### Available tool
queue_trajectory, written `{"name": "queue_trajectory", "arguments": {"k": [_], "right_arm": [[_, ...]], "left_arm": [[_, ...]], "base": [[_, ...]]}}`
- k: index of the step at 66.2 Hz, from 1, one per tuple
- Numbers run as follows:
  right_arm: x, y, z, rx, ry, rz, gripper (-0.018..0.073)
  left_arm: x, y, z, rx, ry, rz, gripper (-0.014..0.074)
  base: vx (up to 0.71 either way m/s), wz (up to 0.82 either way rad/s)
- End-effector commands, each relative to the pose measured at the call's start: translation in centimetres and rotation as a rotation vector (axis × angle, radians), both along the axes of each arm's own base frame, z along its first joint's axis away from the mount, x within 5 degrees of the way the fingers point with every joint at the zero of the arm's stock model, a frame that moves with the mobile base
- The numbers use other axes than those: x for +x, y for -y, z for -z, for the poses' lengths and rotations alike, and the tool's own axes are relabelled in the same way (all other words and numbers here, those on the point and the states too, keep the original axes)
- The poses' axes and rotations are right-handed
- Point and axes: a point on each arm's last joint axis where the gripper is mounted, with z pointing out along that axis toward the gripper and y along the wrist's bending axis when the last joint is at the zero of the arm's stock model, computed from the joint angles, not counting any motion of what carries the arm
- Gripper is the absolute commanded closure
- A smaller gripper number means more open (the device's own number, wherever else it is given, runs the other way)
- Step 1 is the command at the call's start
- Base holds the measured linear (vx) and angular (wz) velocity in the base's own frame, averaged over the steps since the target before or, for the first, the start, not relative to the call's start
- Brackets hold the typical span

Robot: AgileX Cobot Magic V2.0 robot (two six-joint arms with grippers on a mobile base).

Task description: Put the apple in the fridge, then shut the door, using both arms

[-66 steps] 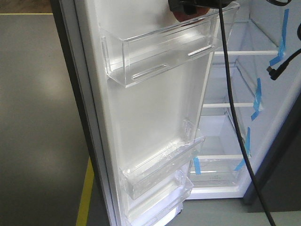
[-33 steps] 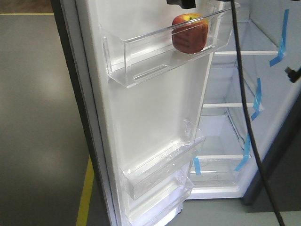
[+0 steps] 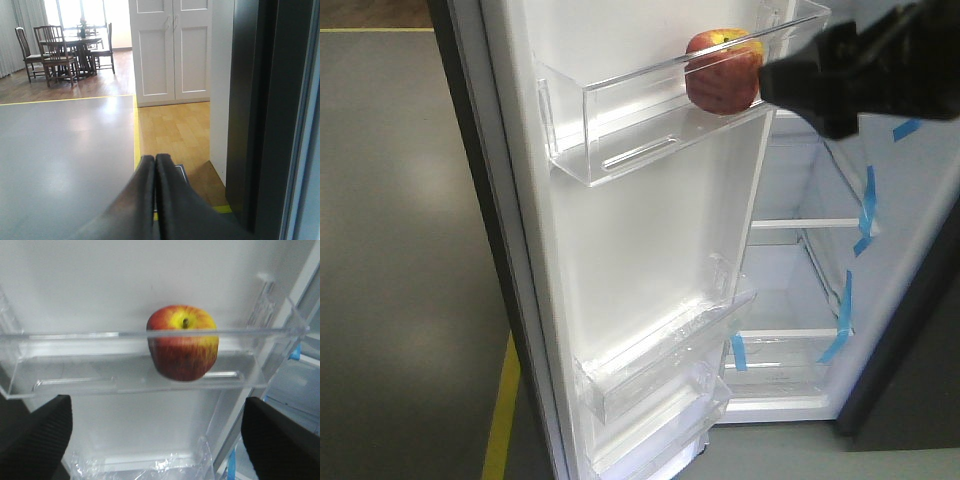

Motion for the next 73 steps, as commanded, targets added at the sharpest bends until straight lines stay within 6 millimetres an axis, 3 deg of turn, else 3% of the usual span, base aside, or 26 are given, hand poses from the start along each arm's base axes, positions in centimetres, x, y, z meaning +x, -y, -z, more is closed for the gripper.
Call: {"name": "queue_trajectory", "arguments": {"k": [1,20,40,57,73], "right_arm": [[-2.4,0.8,-0.1,0.056,0.072,0.008,-0.0088],[-9.7,2.8,5.2,0.112,-0.002,-0.024,-0.0071],[-15.4,4.2,10.8,0.096,-0.198,-0.062,-0.0045],[-18.1,5.0,14.6,0.099,-0.313,-0.059,-0.0031],[-19.2,5.3,16.0,0.095,-0.332,-0.068,-0.0031]], "left_arm": [[-0.2,0.0,-1.3,-0.015,0.107,0.008,0.0603],[-0.2,0.0,-1.3,-0.015,0.107,0.008,0.0603],[-0.2,0.0,-1.3,-0.015,0.107,0.008,0.0603],[-0.2,0.0,-1.3,-0.015,0.107,0.008,0.0603],[-0.2,0.0,-1.3,-0.015,0.107,0.008,0.0603]], "base": [[0.0,0.0],[0.0,0.0],[0.0,0.0],[0.0,0.0],[0.0,0.0]]}}
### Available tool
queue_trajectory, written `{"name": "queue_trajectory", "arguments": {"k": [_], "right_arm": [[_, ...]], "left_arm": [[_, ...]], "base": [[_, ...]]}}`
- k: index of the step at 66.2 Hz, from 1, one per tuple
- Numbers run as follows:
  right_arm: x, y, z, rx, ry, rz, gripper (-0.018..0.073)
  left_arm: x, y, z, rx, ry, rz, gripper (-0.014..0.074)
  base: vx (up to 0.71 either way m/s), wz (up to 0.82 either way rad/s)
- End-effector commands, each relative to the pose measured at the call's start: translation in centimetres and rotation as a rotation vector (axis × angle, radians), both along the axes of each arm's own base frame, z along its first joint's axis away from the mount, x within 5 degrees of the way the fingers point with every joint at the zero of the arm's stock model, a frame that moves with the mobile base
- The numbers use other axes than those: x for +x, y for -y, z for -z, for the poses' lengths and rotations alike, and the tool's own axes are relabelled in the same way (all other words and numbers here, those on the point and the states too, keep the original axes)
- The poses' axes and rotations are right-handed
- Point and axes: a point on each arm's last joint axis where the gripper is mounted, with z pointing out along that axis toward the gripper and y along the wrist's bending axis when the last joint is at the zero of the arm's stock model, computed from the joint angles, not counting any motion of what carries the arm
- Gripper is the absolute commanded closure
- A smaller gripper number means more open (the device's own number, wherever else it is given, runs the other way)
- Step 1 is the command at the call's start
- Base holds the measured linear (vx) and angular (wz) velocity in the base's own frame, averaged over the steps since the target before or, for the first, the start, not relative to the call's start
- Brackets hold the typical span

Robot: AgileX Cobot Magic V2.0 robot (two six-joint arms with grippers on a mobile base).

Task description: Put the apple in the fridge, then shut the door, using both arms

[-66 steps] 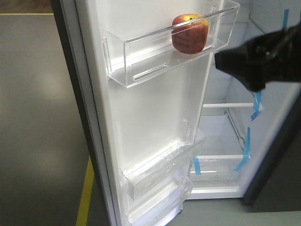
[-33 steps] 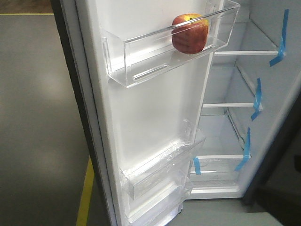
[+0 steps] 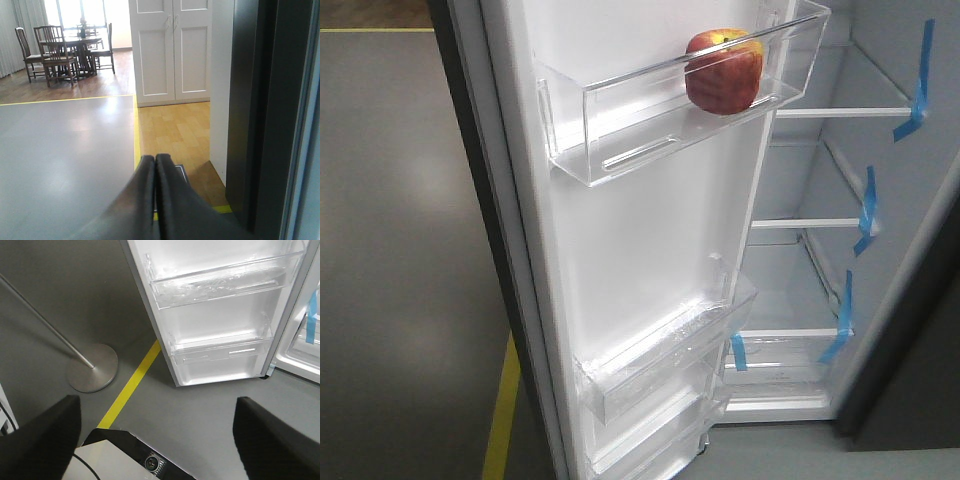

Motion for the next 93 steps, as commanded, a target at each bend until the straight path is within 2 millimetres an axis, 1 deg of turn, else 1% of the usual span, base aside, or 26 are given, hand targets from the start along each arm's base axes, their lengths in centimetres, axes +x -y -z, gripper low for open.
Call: {"name": "queue_trajectory", "arguments": {"k": [1,29,34,37,43,49,53,57,63,70,74,77,80,89,93], "right_arm": [[0.1,-0.1,-0.7,0.04,0.037,0.006,-0.0031],[0.1,-0.1,-0.6,0.039,0.04,0.008,-0.0031],[0.1,-0.1,-0.6,0.039,0.04,0.008,-0.0031],[0.1,-0.1,-0.6,0.039,0.041,0.007,-0.0031],[0.1,-0.1,-0.6,0.039,0.041,0.007,-0.0031],[0.1,-0.1,-0.6,0.039,0.041,0.007,-0.0031],[0.1,-0.1,-0.6,0.039,0.041,0.007,-0.0031],[0.1,-0.1,-0.6,0.039,0.041,0.007,-0.0031],[0.1,-0.1,-0.6,0.039,0.041,0.007,-0.0031],[0.1,-0.1,-0.6,0.039,0.041,0.007,-0.0031],[0.1,-0.1,-0.6,0.039,0.041,0.007,-0.0031],[0.1,-0.1,-0.6,0.039,0.041,0.007,-0.0031],[0.1,-0.1,-0.6,0.039,0.041,0.007,-0.0031],[0.1,-0.1,-0.6,0.038,0.038,0.006,-0.0031],[0.1,-0.1,-0.6,0.038,0.038,0.006,-0.0031]], "left_arm": [[-0.2,0.0,-1.3,-0.015,0.107,0.008,0.0603],[-0.2,0.0,-1.4,-0.015,0.108,0.008,0.0603],[-0.2,0.0,-1.6,-0.017,0.131,0.008,0.0603],[-0.3,0.0,-1.7,-0.046,0.146,0.009,0.0603],[-0.3,0.0,-2.0,-0.176,0.178,0.015,0.0603],[-0.5,-0.1,-3.1,-0.276,0.286,0.023,0.0603],[-0.8,-0.2,-4.1,-0.293,0.345,0.028,0.0603],[-0.8,-0.2,-5.1,-0.293,0.348,0.03,0.0603],[-0.5,-0.1,-7.4,-0.287,0.308,0.032,0.0603],[0.7,0.0,-10.4,-0.248,0.222,0.027,0.0603],[1.6,0.1,-12.0,-0.202,0.155,0.022,0.0603],[2.7,0.2,-12.7,-0.161,0.079,0.015,0.0603],[3.7,0.2,-13.9,-0.113,0.01,0.011,0.0603],[7.4,0.3,-15.2,0.003,-0.244,0.012,0.0603],[9.1,0.4,-15.4,0.024,-0.341,0.016,0.0603]], "base": [[0.0,0.0],[0.0,0.0],[0.0,0.0],[0.0,0.0],[0.0,0.0],[0.0,0.0],[0.0,0.0],[0.0,0.0],[0.0,0.0],[0.0,0.0],[0.0,0.0],[0.0,0.0],[0.0,0.0],[0.0,0.0],[0.0,0.0]]}}
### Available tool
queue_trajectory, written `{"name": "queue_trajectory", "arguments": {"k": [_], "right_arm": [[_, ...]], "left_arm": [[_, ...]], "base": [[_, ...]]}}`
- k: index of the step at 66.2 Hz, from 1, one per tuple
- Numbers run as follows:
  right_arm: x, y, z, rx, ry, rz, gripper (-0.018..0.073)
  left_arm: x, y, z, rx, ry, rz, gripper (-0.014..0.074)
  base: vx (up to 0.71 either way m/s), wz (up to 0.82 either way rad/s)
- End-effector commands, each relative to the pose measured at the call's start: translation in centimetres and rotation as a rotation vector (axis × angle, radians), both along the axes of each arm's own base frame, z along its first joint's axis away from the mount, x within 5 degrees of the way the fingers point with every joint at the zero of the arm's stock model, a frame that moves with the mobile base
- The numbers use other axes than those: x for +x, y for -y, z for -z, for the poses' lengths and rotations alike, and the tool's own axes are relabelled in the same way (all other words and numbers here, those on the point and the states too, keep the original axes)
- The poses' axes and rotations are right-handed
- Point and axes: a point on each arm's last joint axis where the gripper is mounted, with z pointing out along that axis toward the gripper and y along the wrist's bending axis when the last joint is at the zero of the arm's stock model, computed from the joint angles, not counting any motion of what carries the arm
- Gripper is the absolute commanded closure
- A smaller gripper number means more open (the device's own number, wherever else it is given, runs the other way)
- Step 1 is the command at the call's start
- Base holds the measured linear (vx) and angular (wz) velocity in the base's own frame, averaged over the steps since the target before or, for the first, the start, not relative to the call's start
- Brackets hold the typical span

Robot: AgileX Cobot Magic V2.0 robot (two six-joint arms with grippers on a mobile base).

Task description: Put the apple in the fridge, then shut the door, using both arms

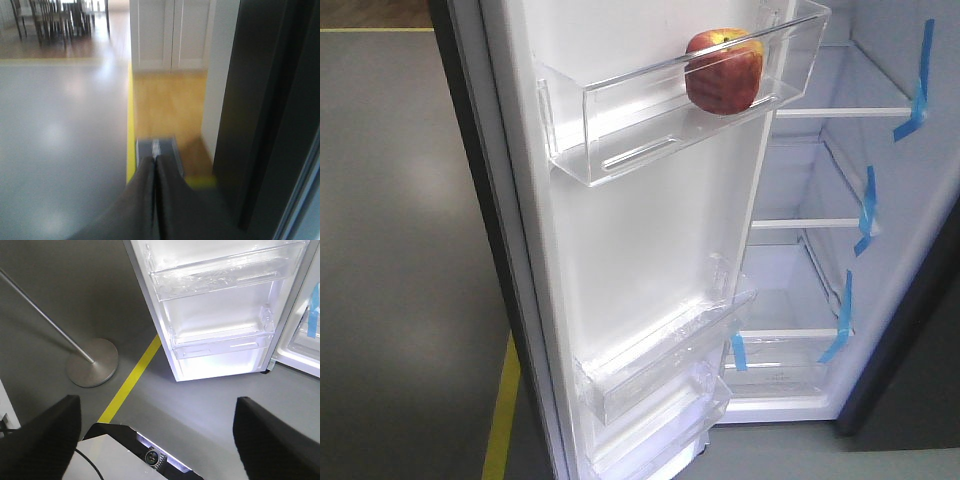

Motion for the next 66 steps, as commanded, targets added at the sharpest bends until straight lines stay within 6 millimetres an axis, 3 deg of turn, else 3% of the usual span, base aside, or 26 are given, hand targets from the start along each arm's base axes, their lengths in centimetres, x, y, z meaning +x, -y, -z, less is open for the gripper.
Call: {"name": "queue_trajectory", "arguments": {"k": [1,25,52,66], "right_arm": [[0.3,-0.2,-1.1,0.043,0.051,0.01,-0.0031],[0.3,-0.2,-1.1,0.042,0.052,0.009,-0.0031],[0.3,-0.2,-1.1,0.042,0.052,0.009,-0.0031],[0.3,-0.2,-1.1,0.042,0.052,0.009,-0.0031]], "left_arm": [[2.8,0.2,-1.6,0.042,-0.086,0.022,0.0603],[13.2,0.5,0.2,0.087,-0.51,0.059,0.0603],[22.3,1.2,0.8,0.14,-0.638,0.161,0.0603],[26.5,2.9,0.9,0.025,-0.62,0.294,0.0603]], "base": [[0.0,0.0],[0.0,0.0],[0.0,0.0],[0.0,0.0]]}}
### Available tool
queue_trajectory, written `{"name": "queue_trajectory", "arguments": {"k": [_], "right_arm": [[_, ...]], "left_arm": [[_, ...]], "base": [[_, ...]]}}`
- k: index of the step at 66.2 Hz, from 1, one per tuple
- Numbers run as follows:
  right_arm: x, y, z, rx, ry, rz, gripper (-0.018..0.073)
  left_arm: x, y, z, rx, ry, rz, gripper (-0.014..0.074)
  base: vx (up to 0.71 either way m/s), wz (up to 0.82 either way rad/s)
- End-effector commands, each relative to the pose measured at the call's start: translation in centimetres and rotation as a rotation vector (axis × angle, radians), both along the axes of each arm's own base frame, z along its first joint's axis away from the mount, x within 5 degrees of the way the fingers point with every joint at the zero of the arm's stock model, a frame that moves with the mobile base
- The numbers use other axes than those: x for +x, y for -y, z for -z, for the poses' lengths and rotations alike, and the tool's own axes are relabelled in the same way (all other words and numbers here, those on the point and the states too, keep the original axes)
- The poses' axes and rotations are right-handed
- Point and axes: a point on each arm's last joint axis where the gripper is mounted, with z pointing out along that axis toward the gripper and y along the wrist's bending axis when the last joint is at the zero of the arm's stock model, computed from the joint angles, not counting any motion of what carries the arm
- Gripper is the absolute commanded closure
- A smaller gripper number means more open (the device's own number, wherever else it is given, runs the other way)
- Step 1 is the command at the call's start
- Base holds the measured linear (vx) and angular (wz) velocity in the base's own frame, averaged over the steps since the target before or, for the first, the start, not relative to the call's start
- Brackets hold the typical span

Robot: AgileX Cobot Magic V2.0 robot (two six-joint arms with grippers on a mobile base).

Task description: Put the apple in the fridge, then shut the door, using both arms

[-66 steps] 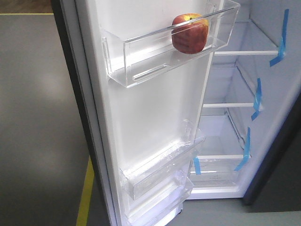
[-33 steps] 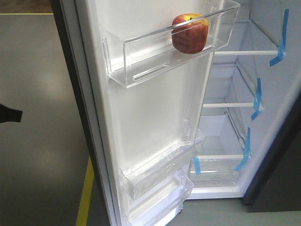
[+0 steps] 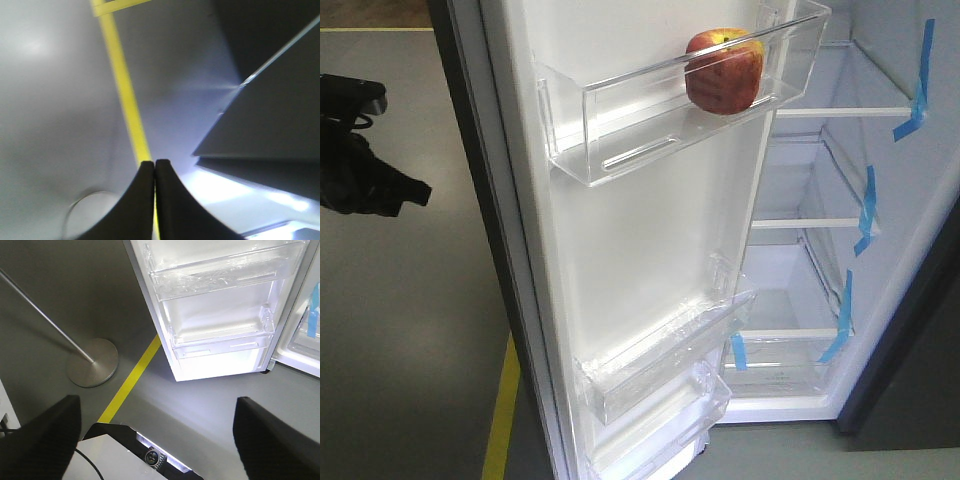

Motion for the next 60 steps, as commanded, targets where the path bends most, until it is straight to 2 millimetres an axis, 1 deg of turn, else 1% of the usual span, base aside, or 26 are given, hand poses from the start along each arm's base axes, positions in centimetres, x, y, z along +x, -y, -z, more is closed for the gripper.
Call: {"name": "queue_trajectory", "arguments": {"k": [1,7,15,24,36,50,60], "right_arm": [[0.3,-0.2,-1.1,0.043,0.053,0.009,-0.0031],[0.3,-0.2,-1.1,0.042,0.053,0.009,-0.0031],[0.3,-0.2,-1.1,0.042,0.053,0.009,-0.0031],[0.3,-0.2,-1.1,0.042,0.053,0.009,-0.0031],[0.3,-0.2,-1.1,0.042,0.053,0.009,-0.0031],[0.3,-0.2,-1.1,0.042,0.053,0.009,-0.0031],[0.3,-0.2,-1.1,0.042,0.053,0.009,-0.0031]], "left_arm": [[1.4,1.3,-2.8,-0.108,0.111,0.044,0.0603],[2.8,2.1,-2.8,-0.188,0.121,0.075,0.0603],[4.2,2.9,-2.9,-0.29,0.141,0.09,0.0603],[4.9,3.7,-2.9,-0.383,0.16,0.133,0.0603],[4.7,4.9,-3.2,-0.5,0.157,0.223,0.0603],[4.1,5.7,-3.6,-0.569,0.14,0.31,0.0603],[3.7,6.9,-3.7,-0.596,0.12,0.365,0.0603]], "base": [[0.0,0.0],[0.0,0.0],[0.0,0.0],[0.0,0.0],[0.0,0.0],[0.0,0.0],[0.0,0.0]]}}
